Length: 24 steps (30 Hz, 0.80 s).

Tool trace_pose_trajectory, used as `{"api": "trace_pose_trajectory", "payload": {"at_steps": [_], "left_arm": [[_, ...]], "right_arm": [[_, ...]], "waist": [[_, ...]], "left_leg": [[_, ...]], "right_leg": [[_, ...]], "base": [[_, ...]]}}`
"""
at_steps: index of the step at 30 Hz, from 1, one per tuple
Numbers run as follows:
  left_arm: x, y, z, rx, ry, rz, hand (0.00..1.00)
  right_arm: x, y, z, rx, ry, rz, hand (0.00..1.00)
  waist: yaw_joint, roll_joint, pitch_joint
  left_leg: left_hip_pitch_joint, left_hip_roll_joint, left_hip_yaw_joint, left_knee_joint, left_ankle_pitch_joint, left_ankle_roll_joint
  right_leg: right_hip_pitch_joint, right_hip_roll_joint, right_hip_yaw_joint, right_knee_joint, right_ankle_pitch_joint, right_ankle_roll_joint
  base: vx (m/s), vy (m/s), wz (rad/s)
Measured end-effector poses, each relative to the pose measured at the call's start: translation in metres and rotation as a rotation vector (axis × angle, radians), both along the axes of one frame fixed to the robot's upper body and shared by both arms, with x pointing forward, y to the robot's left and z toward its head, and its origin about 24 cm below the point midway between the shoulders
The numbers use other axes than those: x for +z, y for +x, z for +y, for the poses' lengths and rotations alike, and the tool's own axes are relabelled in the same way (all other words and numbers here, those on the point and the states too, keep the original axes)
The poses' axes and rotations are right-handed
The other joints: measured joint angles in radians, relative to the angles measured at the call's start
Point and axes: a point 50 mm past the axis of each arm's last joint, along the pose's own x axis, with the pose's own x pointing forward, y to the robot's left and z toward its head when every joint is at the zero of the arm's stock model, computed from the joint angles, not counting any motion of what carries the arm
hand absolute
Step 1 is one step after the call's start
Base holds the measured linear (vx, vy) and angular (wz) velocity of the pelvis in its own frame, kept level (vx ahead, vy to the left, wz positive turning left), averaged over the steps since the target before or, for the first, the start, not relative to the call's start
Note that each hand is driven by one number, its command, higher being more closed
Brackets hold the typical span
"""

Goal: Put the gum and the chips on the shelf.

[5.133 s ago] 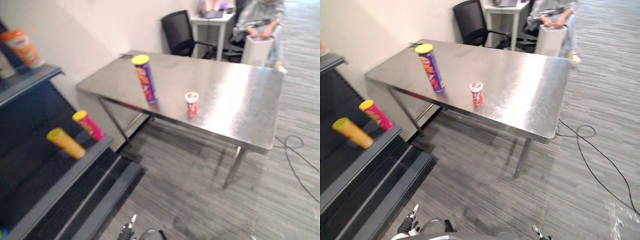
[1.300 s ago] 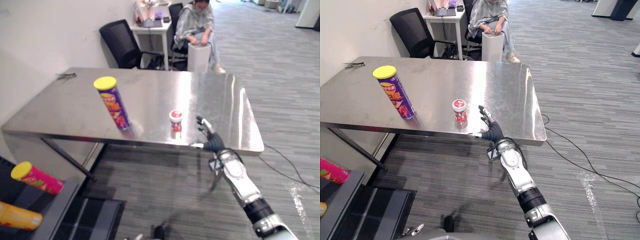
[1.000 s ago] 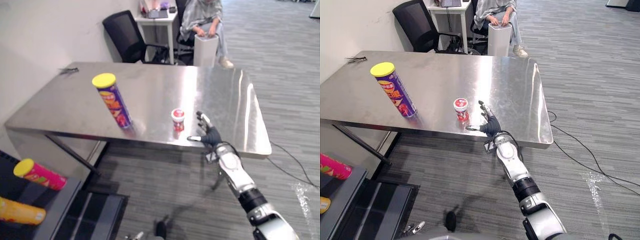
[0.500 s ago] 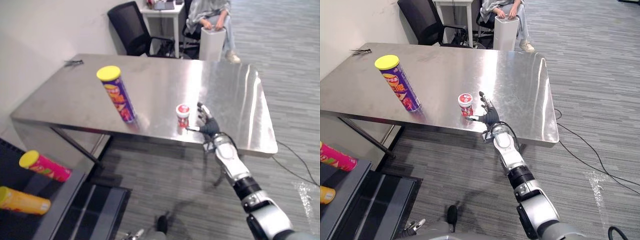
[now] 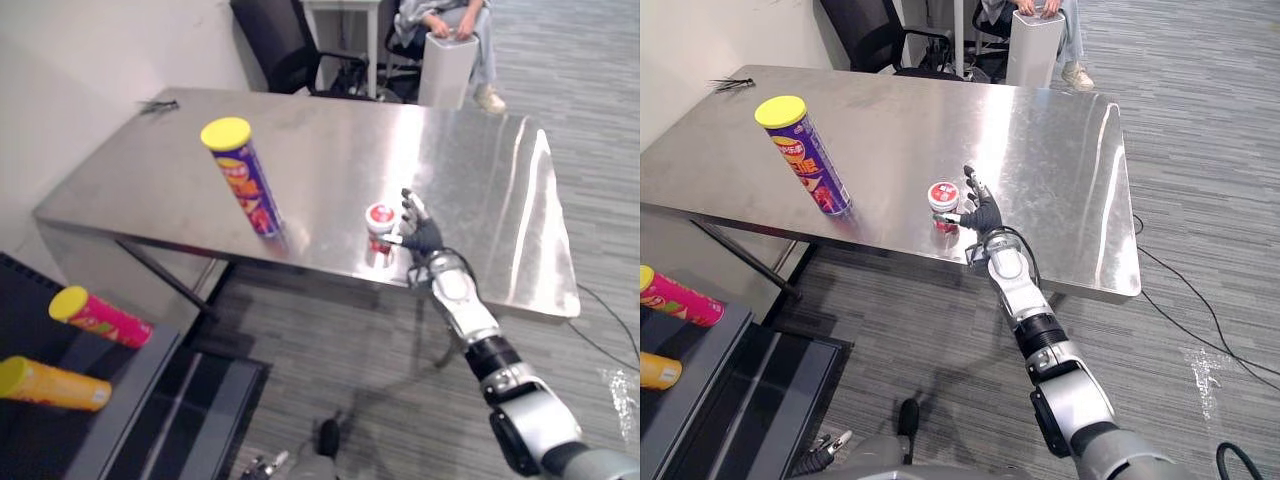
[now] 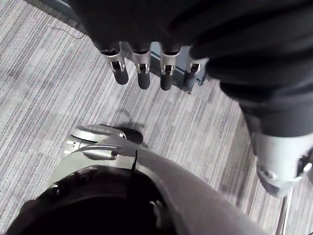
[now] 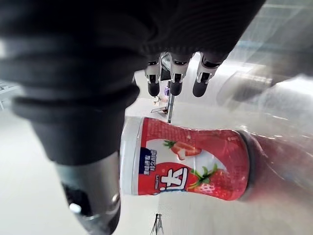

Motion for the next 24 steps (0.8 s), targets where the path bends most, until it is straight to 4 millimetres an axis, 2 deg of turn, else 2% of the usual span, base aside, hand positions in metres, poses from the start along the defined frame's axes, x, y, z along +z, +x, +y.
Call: {"api": "trace_pose_trajectory", "payload": {"at_steps": [11, 12, 24], "left_arm": [[0.001, 0.005, 0.0, -0.001, 0.003, -0.012, 0.0], [0.001, 0.006, 0.0, -0.002, 0.003, -0.016, 0.0], [0.001, 0.007, -0.001, -0.009, 0.006, -0.016, 0.0]], "right_arm": [[0.011, 0.009, 0.005, 0.009, -0.017, -0.001, 0.0], [0.01, 0.009, 0.005, 0.009, -0.018, 0.002, 1.0], [0.006, 0.008, 0.027, 0.079, -0.028, 0.03, 1.0]], "waist": [[0.018, -0.003, 0.019], [0.025, -0.002, 0.022], [0.027, -0.004, 0.024]], "left_leg": [[-0.005, -0.007, -0.004, 0.0, 0.001, 0.001], [-0.005, -0.007, -0.004, 0.0, 0.001, 0.001], [-0.005, -0.007, -0.001, 0.0, 0.001, 0.001]], "right_leg": [[0.0, -0.006, -0.007, 0.0, -0.001, 0.002], [-0.001, -0.006, -0.007, 0.0, -0.001, 0.002], [-0.001, -0.007, -0.007, 0.0, -0.001, 0.002]], "base": [[-0.01, -0.004, 0.01], [0.0, 0.0, 0.0], [0.0, 0.0, 0.0]]}}
